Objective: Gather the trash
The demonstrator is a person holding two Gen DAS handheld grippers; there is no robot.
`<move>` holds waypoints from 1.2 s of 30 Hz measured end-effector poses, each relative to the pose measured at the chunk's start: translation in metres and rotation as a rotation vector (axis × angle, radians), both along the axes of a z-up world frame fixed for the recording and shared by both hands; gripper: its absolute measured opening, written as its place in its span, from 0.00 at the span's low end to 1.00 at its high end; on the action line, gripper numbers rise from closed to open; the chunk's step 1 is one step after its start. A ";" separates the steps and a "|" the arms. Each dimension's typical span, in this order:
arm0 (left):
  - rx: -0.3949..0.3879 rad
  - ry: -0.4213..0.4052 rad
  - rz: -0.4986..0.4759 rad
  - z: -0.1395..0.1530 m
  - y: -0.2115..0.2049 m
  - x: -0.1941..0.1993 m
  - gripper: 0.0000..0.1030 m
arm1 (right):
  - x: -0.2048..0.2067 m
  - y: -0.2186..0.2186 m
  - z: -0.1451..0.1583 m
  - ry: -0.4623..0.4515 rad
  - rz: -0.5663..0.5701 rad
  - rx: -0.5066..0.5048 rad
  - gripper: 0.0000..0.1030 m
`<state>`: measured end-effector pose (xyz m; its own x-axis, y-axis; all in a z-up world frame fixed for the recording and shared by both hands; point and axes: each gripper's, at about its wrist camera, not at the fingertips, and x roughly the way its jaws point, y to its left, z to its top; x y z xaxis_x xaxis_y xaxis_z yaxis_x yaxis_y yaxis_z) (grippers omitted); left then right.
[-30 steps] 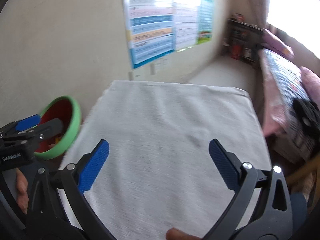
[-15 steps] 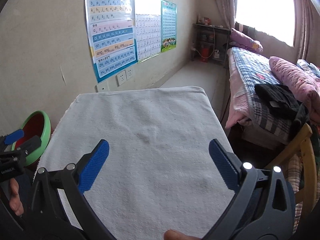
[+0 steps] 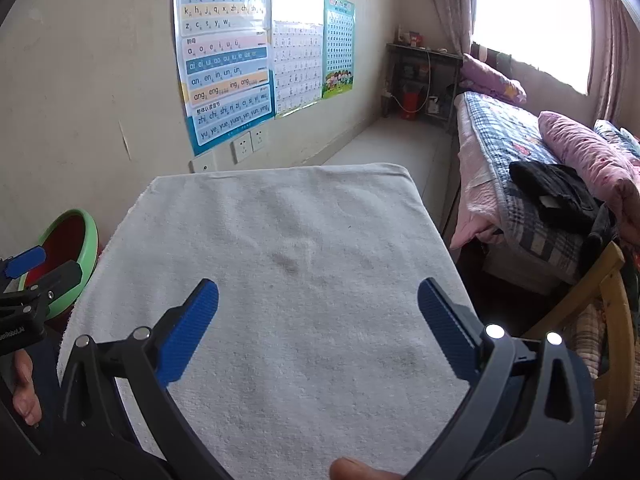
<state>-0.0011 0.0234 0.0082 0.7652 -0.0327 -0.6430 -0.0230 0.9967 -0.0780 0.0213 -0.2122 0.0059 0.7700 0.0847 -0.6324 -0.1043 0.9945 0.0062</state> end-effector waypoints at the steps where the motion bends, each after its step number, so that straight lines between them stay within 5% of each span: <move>1: 0.001 0.000 -0.001 0.000 0.000 0.000 0.92 | 0.000 -0.001 0.000 -0.001 -0.004 0.001 0.95; 36: -0.019 0.020 -0.028 -0.005 -0.003 0.003 0.92 | 0.001 -0.001 -0.009 0.024 -0.011 -0.001 0.95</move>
